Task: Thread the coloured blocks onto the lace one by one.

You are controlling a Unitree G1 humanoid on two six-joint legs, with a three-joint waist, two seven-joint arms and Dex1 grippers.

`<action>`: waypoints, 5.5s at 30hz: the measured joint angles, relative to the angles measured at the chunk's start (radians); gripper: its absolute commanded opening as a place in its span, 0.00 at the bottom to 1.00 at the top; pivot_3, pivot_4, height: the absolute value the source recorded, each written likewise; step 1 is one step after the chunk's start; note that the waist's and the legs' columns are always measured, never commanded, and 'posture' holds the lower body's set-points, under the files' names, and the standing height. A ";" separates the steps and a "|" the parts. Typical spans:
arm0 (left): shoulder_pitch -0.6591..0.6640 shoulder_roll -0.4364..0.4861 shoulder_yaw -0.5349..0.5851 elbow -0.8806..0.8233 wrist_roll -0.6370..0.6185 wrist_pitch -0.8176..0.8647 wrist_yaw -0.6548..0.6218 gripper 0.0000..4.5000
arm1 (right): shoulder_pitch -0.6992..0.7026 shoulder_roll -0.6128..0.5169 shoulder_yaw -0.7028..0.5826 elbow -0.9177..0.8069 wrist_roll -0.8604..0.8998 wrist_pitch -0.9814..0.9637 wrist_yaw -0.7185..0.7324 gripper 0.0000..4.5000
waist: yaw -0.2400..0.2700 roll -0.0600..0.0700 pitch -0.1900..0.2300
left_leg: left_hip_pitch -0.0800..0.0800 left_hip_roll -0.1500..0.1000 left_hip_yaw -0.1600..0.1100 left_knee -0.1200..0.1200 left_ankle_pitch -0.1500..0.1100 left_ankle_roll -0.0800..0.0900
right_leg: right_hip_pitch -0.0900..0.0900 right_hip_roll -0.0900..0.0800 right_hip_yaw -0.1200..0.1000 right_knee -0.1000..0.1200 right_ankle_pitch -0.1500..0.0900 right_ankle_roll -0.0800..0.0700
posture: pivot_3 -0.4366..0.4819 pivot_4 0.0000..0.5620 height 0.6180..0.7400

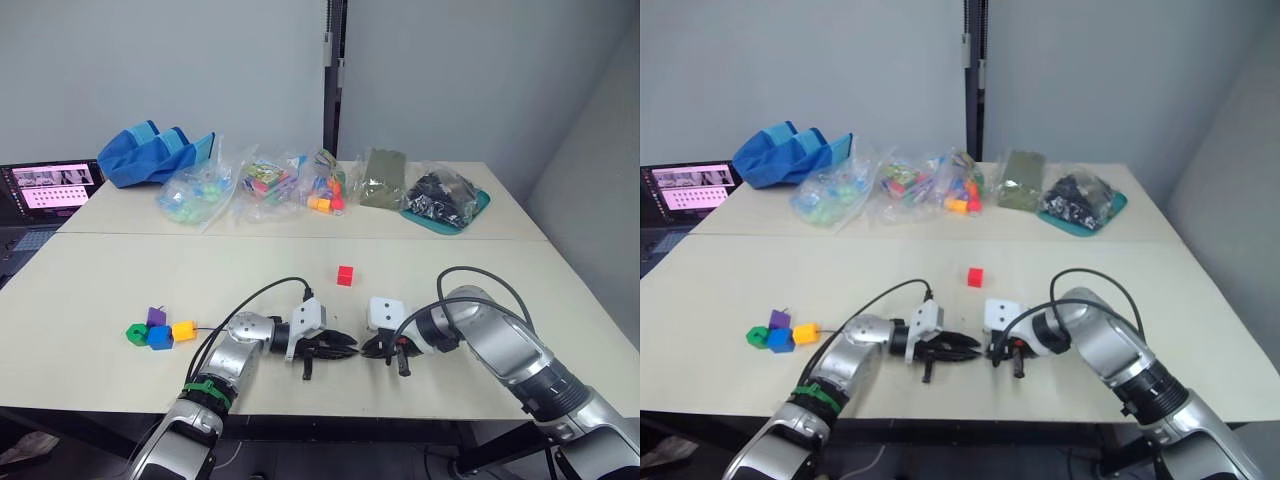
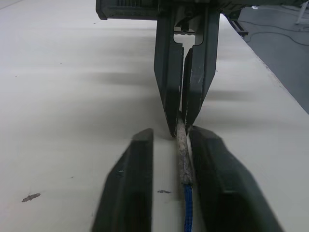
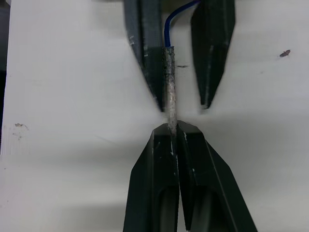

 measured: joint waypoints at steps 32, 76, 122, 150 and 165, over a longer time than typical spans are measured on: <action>0.040 0.033 -0.008 -0.113 0.035 0.057 0.029 0.43 | 0.021 -0.035 -0.009 -0.036 0.024 0.032 -0.008 0.00 | 0.005 0.000 0.000 | -0.001 0.000 0.000 -0.001 0.000 0.000 | 0.000 0.000 0.000 -0.001 0.000 0.000 | 0.48 0.27 1.00; 0.103 0.079 0.079 -0.082 -0.049 -0.036 0.015 0.00 | 0.741 0.119 -0.700 -0.264 0.285 -0.238 -0.376 0.74 | -0.003 -0.001 0.000 | 0.001 0.000 0.000 -0.002 0.000 0.000 | 0.001 0.000 0.000 -0.001 0.000 0.000 | 0.48 0.27 1.00; 0.436 0.209 0.198 -0.562 -0.122 0.168 0.270 0.00 | -0.239 0.480 -0.318 0.834 0.032 -0.469 -0.632 0.74 | -0.002 0.001 0.001 | -0.001 0.000 0.000 -0.005 0.000 0.000 | -0.002 0.000 0.000 -0.001 0.000 -0.001 | 0.48 0.27 1.00; 0.382 0.210 0.164 -0.503 -0.120 0.166 0.227 0.00 | 0.010 0.722 -0.439 0.349 0.042 -0.204 -1.119 1.00 | -0.003 0.001 0.001 | -0.003 0.000 0.000 -0.005 0.000 0.000 | -0.005 0.000 0.000 0.000 0.000 -0.001 | 0.48 0.27 1.00; 0.346 0.218 0.167 -0.477 -0.120 0.166 0.226 0.00 | -0.182 0.729 -0.514 0.825 0.044 -0.401 -1.105 1.00 | -0.007 0.001 0.001 | -0.003 0.000 0.000 -0.007 0.000 0.000 | -0.006 0.000 0.000 -0.001 0.000 -0.001 | 0.48 0.27 1.00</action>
